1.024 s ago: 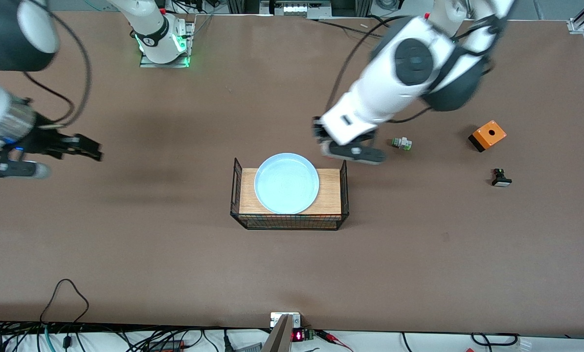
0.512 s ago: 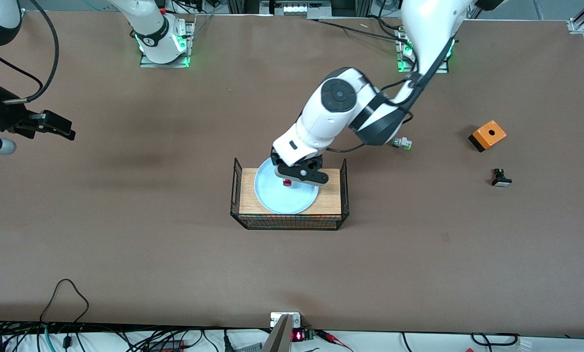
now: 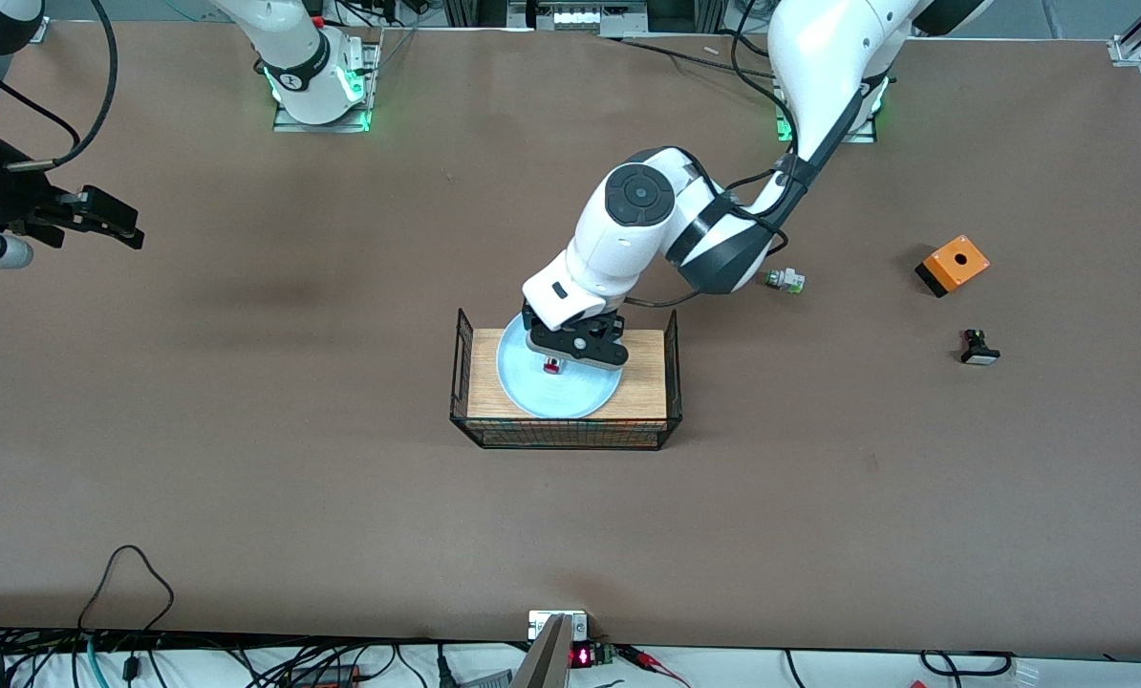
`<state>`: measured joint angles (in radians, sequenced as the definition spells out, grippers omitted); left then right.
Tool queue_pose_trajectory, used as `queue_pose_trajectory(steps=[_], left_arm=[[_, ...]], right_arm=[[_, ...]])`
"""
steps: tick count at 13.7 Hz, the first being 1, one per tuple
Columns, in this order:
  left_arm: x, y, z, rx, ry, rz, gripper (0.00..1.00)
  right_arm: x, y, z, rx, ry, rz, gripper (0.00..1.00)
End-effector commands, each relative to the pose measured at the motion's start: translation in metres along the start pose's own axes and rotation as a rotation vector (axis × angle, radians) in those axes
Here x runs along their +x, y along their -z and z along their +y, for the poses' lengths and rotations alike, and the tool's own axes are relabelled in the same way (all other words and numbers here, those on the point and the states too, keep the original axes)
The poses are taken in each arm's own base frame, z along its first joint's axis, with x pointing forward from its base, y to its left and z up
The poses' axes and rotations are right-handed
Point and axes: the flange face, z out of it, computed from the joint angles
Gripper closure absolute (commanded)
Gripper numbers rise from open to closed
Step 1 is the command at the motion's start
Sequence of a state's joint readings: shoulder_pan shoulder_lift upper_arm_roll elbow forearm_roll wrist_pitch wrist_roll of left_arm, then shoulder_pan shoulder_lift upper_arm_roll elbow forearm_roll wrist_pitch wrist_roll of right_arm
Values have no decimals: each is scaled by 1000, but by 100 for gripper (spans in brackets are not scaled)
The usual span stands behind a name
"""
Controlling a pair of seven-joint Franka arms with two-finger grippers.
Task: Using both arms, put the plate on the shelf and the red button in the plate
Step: 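Set the red button on the plate and open the left gripper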
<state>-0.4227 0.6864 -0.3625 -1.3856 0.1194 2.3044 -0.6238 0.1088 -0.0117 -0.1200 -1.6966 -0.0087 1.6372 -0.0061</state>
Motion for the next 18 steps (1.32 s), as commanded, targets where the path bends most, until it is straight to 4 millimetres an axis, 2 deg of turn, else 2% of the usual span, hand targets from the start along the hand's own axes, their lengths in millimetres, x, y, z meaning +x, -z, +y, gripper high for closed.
queue_pose_trajectory(steps=[1, 4, 6, 7, 9, 10, 12, 14, 16, 17, 18], left_arm=[[10, 57, -20, 82, 30, -27, 0], [6, 127, -46, 188, 59, -94, 0], [-6, 155, -66, 289, 77, -181, 0], [-9, 164, -82, 332, 100, -233, 0], [-12, 194, -106, 367, 22, -303, 0], [-6, 219, -129, 361, -65, -341, 0], [0, 244, -180, 351, -146, -433, 0], [-3, 280, -213, 356, -116, -437, 0], [-3, 296, -236, 353, -71, -445, 0], [-4, 314, -255, 363, -42, -418, 0], [-4, 323, -277, 361, -30, -403, 0]], right_arm=[[-10, 4, -1, -7, 26, -21, 0], [-9, 17, -3, -2, 19, -2, 0], [-8, 25, -4, -2, 2, 14, 0], [-8, 25, -7, -4, -18, 17, 0], [-8, 25, -12, -15, -6, 19, 0], [-9, 26, -8, -15, 8, 14, 0], [-12, 25, -4, -5, 58, -8, 0], [-13, 24, -5, -5, 57, -17, 0], [-10, 22, -4, -4, 55, -11, 0], [-9, 23, -4, -4, 55, -5, 0], [-9, 23, -4, -4, 55, -6, 0]])
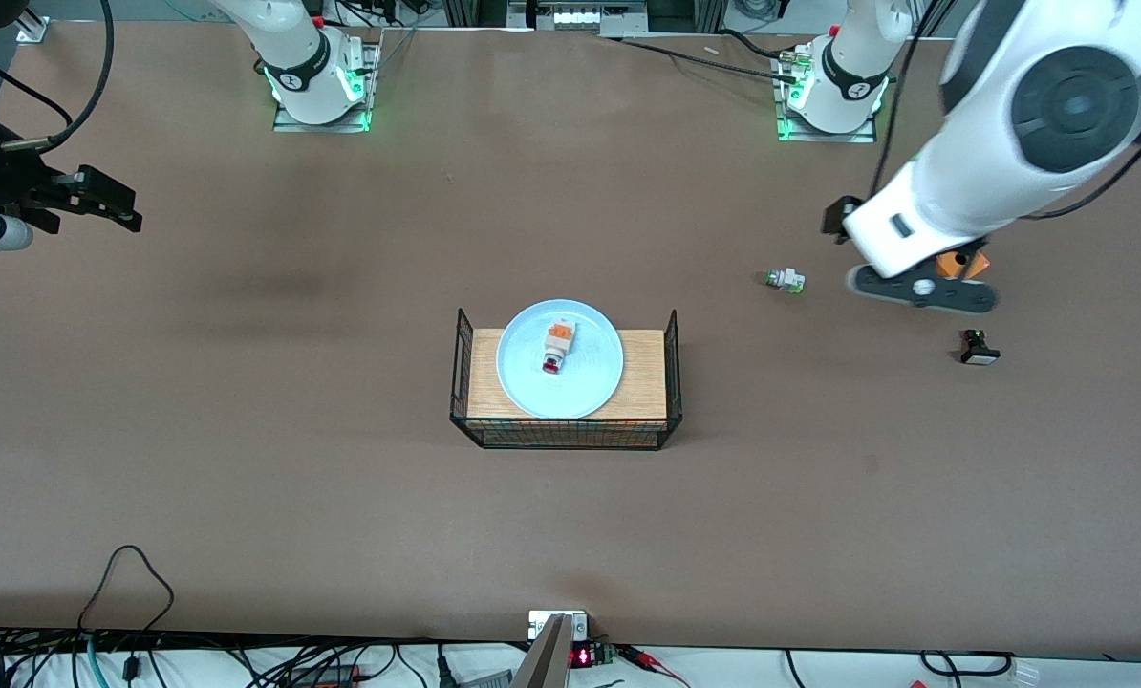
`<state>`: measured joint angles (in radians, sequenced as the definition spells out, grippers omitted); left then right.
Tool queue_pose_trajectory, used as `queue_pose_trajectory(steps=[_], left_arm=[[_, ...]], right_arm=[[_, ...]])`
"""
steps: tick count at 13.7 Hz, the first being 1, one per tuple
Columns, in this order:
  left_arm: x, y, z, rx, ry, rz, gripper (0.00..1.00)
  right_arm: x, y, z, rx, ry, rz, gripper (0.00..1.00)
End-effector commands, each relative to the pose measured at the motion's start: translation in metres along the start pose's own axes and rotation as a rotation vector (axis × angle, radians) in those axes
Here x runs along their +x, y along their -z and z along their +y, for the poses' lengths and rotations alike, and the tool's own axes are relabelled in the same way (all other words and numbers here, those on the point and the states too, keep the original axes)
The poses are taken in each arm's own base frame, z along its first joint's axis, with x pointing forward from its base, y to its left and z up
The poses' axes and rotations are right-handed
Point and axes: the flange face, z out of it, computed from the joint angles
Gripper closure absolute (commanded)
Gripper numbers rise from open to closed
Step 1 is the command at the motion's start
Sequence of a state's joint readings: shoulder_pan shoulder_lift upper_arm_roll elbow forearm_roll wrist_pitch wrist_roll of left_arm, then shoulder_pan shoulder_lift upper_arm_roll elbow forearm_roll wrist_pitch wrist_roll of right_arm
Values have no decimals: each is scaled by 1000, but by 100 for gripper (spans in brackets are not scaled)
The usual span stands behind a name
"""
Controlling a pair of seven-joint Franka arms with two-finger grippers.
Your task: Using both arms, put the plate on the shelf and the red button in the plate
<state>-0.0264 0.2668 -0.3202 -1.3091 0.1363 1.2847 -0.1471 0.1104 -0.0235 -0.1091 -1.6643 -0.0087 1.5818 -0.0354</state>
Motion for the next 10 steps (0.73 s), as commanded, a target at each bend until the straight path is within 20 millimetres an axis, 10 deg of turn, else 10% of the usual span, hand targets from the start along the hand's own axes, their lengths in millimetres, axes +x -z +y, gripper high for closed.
queue_pose_trajectory(steps=[1, 6, 10], left_arm=[[-24, 14, -44, 1, -26, 63, 0], [-49, -14, -107, -31, 11, 248, 0], [-54, -12, -117, -86, 45, 254, 0]], right_arm=[[-1, 5, 3, -5, 12, 5, 0], [0, 5, 4, -11, 14, 11, 0], [0, 5, 4, -13, 14, 12, 0]])
